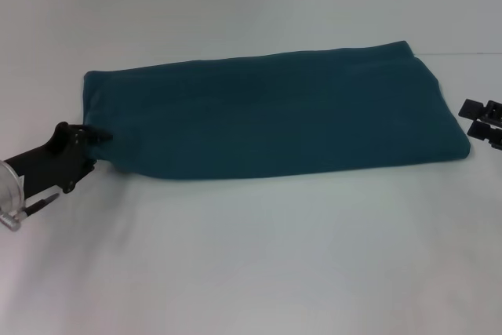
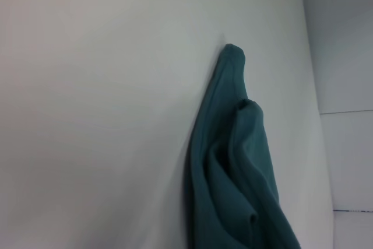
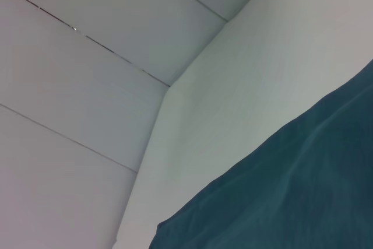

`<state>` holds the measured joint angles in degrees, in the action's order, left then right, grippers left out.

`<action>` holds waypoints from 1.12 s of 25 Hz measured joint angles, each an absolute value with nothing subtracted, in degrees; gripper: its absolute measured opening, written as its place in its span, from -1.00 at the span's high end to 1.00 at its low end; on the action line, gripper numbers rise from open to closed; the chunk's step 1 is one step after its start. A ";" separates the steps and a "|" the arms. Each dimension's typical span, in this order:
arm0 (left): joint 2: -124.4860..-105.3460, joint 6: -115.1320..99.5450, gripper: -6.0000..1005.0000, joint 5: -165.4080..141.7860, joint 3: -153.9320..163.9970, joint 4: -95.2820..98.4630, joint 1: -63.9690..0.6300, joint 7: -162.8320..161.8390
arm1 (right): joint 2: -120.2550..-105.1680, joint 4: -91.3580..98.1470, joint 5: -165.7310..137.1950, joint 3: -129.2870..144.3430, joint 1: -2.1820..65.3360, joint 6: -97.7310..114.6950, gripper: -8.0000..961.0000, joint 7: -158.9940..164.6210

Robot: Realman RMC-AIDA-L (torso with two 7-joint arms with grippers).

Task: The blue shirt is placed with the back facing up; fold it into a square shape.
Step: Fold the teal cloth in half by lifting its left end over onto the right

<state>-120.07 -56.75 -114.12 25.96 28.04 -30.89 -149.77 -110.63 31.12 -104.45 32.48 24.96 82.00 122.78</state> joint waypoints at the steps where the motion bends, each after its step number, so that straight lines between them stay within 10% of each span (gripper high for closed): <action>1: -120.05 -56.63 0.26 -114.14 26.02 28.01 -30.90 -149.78 | -110.62 31.11 -104.44 32.44 24.96 82.00 -0.55 122.78; 8: -120.05 -56.89 0.79 -114.20 26.08 28.17 -30.70 -149.48 | -110.58 31.11 -104.41 32.42 24.90 81.63 -0.55 122.78; 28: -118.83 -58.09 0.95 -115.24 22.60 37.47 -22.06 -143.91 | -110.49 27.66 -104.75 29.71 24.72 80.07 -0.55 123.32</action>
<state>-118.83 -58.09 -115.24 22.60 37.47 -22.06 -143.91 -110.49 27.66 -104.75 29.71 24.72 80.07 123.32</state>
